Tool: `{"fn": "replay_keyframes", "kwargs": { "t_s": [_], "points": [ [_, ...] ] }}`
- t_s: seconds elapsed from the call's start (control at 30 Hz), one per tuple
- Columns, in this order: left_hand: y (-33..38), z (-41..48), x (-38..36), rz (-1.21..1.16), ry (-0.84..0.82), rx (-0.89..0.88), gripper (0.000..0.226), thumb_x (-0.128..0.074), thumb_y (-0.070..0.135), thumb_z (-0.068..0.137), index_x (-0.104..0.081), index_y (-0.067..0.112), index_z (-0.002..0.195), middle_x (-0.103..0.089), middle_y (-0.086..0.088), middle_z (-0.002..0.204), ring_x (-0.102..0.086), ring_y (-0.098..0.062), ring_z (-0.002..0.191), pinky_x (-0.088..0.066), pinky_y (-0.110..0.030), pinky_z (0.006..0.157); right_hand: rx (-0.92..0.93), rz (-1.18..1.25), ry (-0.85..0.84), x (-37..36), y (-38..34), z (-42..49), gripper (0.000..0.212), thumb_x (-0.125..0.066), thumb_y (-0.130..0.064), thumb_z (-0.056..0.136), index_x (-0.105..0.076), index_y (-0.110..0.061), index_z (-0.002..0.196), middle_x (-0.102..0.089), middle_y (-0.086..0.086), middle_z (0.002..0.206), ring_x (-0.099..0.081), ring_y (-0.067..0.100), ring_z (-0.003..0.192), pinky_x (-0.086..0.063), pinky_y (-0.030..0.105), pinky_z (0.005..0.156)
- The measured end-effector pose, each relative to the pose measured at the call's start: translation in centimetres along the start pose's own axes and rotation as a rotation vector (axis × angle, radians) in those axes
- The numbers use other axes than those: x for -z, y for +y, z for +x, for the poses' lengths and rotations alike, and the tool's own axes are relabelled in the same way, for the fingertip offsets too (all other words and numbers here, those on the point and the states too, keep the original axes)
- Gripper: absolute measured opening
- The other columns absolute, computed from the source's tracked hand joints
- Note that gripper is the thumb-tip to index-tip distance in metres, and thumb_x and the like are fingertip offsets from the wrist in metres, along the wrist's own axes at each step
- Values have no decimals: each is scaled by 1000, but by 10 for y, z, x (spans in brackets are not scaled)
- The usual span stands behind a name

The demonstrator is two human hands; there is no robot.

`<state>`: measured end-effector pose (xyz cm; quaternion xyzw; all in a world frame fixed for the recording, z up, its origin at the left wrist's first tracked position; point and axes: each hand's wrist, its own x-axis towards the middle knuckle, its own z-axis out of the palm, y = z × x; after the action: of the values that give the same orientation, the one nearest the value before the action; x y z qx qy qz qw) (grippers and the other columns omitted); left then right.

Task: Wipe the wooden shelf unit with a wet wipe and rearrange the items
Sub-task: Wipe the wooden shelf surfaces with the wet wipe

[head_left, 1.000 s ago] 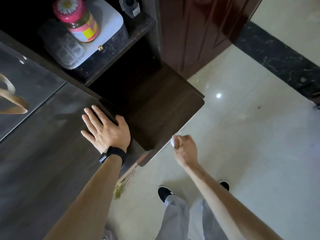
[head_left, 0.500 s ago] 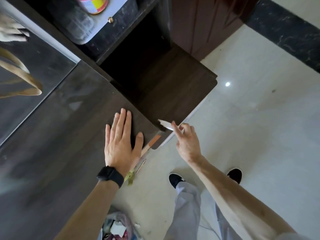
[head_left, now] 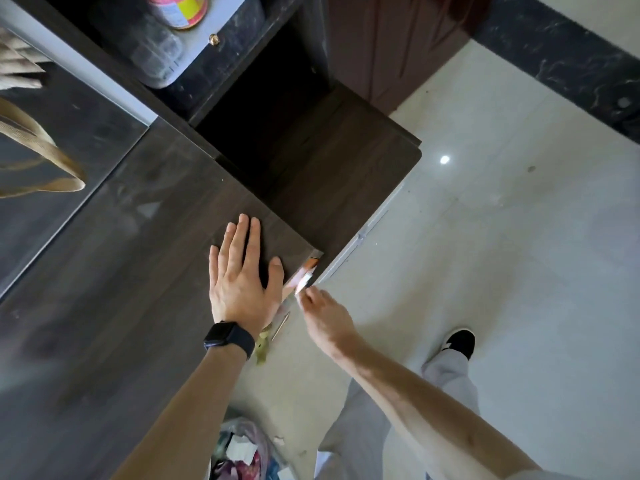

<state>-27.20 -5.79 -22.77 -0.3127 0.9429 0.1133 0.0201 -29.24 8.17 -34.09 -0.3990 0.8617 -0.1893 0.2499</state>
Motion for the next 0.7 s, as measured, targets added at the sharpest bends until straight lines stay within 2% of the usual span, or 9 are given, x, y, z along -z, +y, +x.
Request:
{"fn": "replay_keyframes", "kwargs": {
  "t_s": [0.07,0.13,0.2,0.33,0.4,0.5,0.57,0.7],
  "points": [
    [-1,-1,1,13,-21,11,63,-34,43,99,-17,26,157,-12,6,164,-2,-14,152,-2,-41,124,108,29,-178,10,3,-7,59,-59,4,83,-48,-10,139,-55,13,105,-59,29,92,-56,40,72],
    [-1,-1,0,38,-50,18,63,-32,45,101,-13,26,158,-7,7,165,1,-13,152,-1,-42,124,175,18,-263,32,10,-13,58,-56,6,86,-50,-15,139,-50,12,97,-57,31,91,-50,39,71],
    [1,-1,0,58,-71,18,63,-27,47,101,-11,26,158,-5,8,165,2,-14,152,-1,-43,124,154,10,-268,59,18,-22,50,-55,3,89,-57,-20,133,-46,8,93,-58,31,88,-45,35,69],
    [7,-2,9,56,-129,39,63,-26,47,102,-9,24,158,-3,7,165,2,-16,153,-2,-45,124,-10,81,-158,121,37,-49,40,-53,-12,97,-61,-31,132,-54,3,102,-65,25,80,-56,31,78],
    [18,-3,18,17,-174,88,63,-29,43,102,-9,23,158,-2,6,166,1,-19,153,-5,-47,124,-103,105,-47,157,44,-61,38,-53,-13,97,-65,-31,128,-51,-2,96,-65,22,74,-57,27,74],
    [40,-7,38,-4,-324,145,67,-35,42,102,-7,19,158,2,2,166,1,-24,153,-11,-47,123,-164,96,111,206,49,-78,37,-58,-7,92,-71,-29,119,-48,-7,89,-62,18,71,-47,16,64],
    [57,-13,53,18,-447,116,68,-40,41,101,-9,20,158,2,-1,166,-2,-27,152,-15,-47,122,-180,108,187,237,51,-89,39,-60,-1,87,-75,-26,112,-51,-5,85,-59,15,69,-38,4,59],
    [97,-30,85,-85,-455,49,58,-43,36,98,-29,23,152,-15,-3,164,-13,-25,151,-18,-42,121,-245,193,249,293,51,-118,33,-58,3,88,-80,-18,100,-62,2,88,-64,17,80,-38,1,69]
  ]
}}
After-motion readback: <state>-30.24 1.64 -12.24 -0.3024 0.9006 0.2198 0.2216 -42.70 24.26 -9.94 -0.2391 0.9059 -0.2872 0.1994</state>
